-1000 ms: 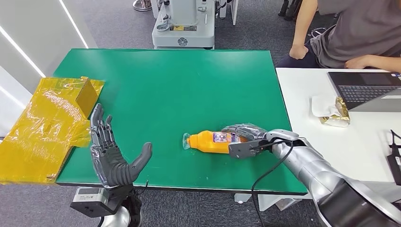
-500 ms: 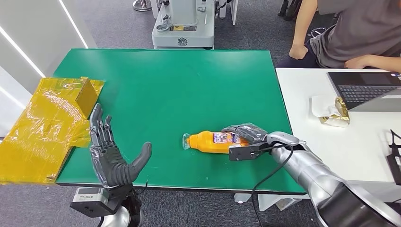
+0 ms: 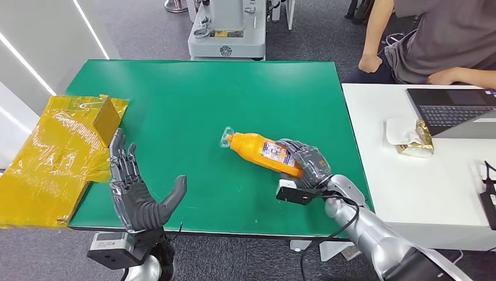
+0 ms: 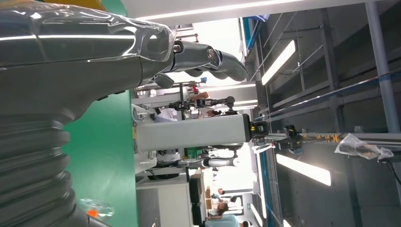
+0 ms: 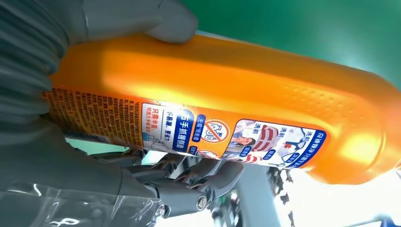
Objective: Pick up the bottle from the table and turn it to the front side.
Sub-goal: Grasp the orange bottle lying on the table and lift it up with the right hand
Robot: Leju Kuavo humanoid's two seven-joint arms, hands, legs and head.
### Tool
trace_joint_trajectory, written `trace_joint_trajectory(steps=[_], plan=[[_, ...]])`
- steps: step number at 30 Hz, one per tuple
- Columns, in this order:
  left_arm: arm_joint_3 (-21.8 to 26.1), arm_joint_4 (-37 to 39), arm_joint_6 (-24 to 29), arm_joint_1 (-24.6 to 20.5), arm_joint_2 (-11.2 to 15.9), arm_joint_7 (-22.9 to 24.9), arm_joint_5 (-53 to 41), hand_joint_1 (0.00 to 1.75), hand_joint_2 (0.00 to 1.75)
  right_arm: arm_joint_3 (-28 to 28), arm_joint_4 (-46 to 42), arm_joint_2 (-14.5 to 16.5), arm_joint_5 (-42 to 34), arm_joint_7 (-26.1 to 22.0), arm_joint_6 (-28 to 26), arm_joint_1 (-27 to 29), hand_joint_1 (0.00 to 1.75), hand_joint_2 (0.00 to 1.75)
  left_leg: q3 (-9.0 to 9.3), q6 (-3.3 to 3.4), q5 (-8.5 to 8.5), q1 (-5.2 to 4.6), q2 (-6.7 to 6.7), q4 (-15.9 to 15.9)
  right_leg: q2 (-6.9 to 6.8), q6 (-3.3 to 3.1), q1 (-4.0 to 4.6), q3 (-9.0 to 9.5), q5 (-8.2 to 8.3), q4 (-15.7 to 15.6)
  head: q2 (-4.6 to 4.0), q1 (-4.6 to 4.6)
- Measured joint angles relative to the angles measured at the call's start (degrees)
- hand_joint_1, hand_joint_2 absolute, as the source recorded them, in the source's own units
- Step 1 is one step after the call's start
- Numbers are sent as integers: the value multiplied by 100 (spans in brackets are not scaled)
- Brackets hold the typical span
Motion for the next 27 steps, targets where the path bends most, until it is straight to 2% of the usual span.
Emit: trace_joint_trajectory(steps=[5, 7, 12, 17, 22, 27], plan=[[0, 0, 79, -19, 1, 0, -54, 0, 175, -451, -516, 4, -134, -3, -922, 389, 175, 175, -2, 3, -2, -1, 2, 0, 1, 1, 0, -1, -1, -1, 0, 0], [0, 0, 117, -62, 1, 0, -87, 0, 175, -686, -855, 5, -8, -3, -1119, 596, 175, 175, -2, 4, -3, -1, 2, 0, 1, 1, 0, -1, -1, -1, 0, 0], [0, 7, 4, -210, 1, 0, -107, 0, 175, -1583, -2030, 100, 884, -11, -1162, 1210, 175, 175, -3, 5, -4, 0, -3, 0, -3, 1, 0, -2, -1, -1, 0, 0], [0, 129, -491, -410, -21, 0, -16, 0, 175, -2534, -3699, 430, 1970, -21, -1162, 1904, 175, 175, -4, 5, -4, 1, -2, -2, -4, 0, 1, -5, -2, 0, 0, 0], [0, 225, -587, -510, -63, 0, -2, 0, 175, -2918, -4574, 614, 2052, -36, -1162, 2207, 175, 175, -6, 5, -4, -1, -1, -2, -3, 2, 0, -6, -3, -1, 0, 1], [0, 415, -775, -648, -122, 0, -53, 0, 175, -2945, -5016, 786, 1986, -45, -1161, 2334, 175, 175, -6, 5, -4, -2, 2, -1, -1, 2, -1, -5, -2, -1, 0, 0]])
